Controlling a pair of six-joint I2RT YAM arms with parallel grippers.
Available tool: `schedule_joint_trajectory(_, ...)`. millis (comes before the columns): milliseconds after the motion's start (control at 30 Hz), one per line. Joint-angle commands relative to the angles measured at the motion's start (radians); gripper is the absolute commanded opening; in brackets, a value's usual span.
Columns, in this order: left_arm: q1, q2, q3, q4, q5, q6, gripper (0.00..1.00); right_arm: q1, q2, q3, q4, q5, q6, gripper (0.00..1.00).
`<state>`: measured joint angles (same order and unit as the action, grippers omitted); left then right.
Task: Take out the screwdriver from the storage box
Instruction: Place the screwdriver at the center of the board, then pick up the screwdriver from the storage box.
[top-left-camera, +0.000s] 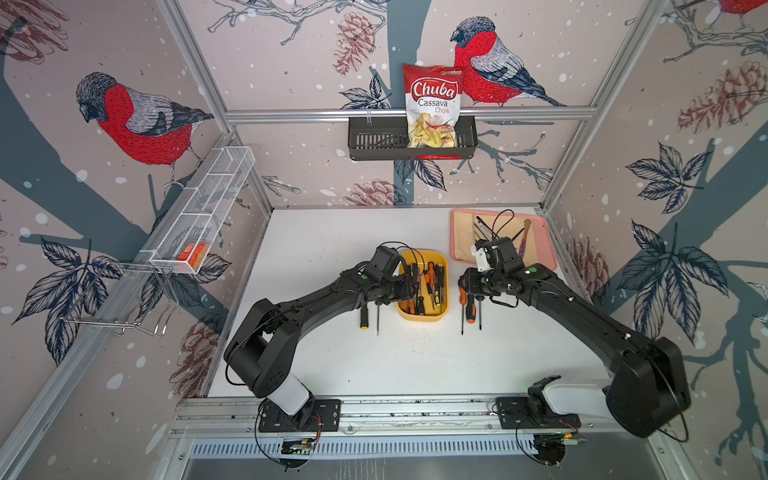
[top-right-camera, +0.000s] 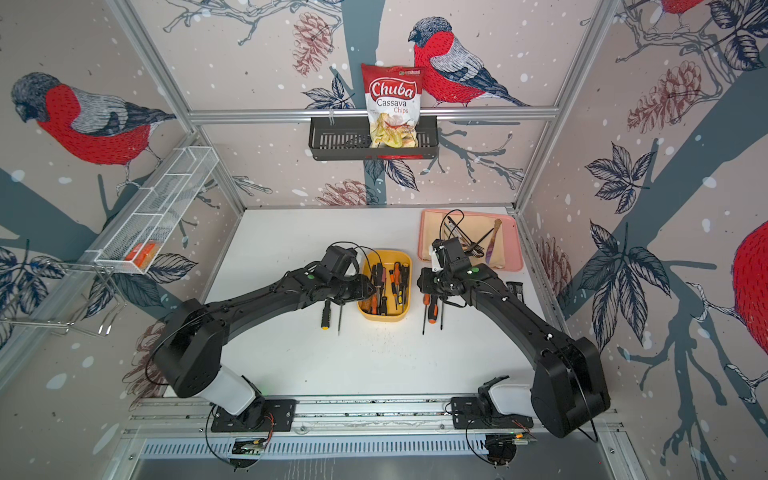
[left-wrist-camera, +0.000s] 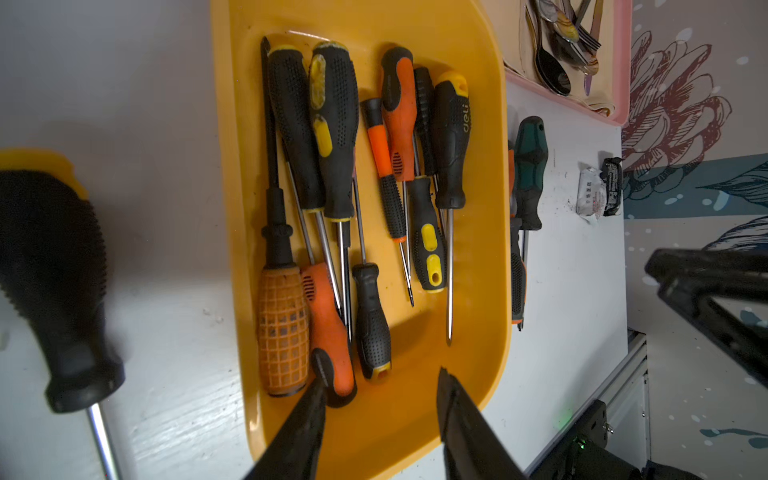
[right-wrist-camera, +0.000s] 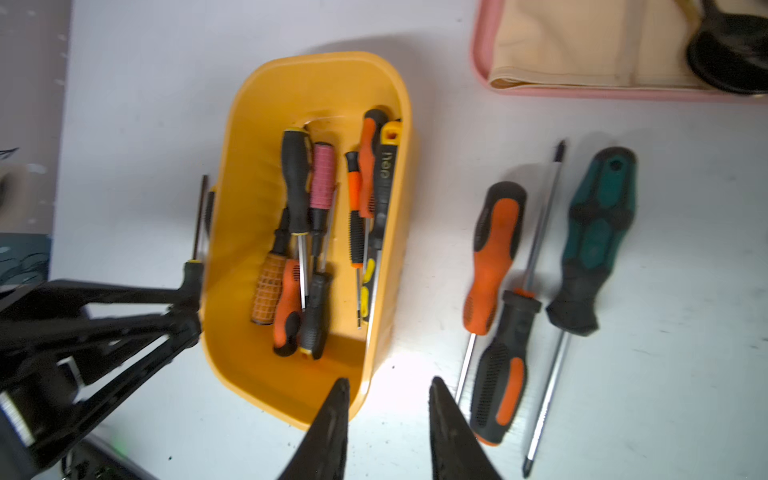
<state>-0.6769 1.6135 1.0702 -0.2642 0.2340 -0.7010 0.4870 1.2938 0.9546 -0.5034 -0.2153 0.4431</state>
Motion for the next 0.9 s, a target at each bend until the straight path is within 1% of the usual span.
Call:
schedule_joint_trajectory(0,-0.003,0.045,0.052,-0.056,-0.029,-0.001,0.46,0.032,-0.031,-0.031,0.09,-0.097,0.018,0.36)
schedule_joint_trajectory(133,-0.005,0.11,0.122,-0.102,-0.06,-0.002,0.46,0.083,-0.036,-0.062,0.132,-0.123,0.026,0.39)
schedule_joint_trajectory(200,-0.007,0.146,0.158,-0.125,-0.072,0.0,0.46,0.094,-0.062,-0.076,0.151,-0.137,0.035,0.39)
schedule_joint_trajectory(333,-0.009,0.214,0.228,-0.165,-0.094,-0.002,0.45,0.103,-0.07,-0.095,0.175,-0.159,0.04,0.38)
schedule_joint_trajectory(667,-0.016,0.388,0.407,-0.249,-0.147,0.002,0.41,0.095,-0.084,-0.131,0.172,-0.164,0.023,0.38)
schedule_joint_trajectory(867,-0.016,0.46,0.479,-0.293,-0.179,0.004,0.37,0.079,-0.097,-0.152,0.172,-0.177,0.017,0.38)
